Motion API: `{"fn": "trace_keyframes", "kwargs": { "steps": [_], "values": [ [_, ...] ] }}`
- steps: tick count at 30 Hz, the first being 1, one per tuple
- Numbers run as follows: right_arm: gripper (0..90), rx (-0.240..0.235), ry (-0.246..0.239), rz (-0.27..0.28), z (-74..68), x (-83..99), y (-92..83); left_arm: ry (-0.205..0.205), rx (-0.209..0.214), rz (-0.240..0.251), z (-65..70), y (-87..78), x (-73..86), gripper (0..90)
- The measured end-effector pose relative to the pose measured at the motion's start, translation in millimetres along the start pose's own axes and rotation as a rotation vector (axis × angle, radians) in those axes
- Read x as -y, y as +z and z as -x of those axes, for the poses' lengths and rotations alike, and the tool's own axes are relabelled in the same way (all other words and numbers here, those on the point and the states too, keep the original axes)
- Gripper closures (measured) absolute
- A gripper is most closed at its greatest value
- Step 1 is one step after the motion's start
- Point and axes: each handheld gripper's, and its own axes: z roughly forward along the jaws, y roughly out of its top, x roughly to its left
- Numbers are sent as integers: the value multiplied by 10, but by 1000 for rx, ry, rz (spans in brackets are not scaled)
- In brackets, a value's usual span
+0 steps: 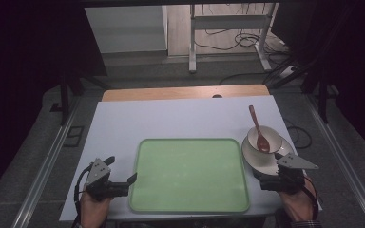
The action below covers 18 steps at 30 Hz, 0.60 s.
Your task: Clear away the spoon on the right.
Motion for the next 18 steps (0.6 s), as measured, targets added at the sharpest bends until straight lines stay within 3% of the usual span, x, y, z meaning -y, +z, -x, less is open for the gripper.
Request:
{"fn": "trace_keyframes", "kwargs": {
  "steps": [8,11,18],
  "values": [
    [7,-8,-6,-11,-49,4,56,1,-2,-23,10,33,10,0],
    [0,-9,-2,-25,-38,13,72,-27,28,-2,11,29,4,0],
    [0,4,5,-36,-38,14,83,-25,12,-1,10,23,4,0]
  ]
}}
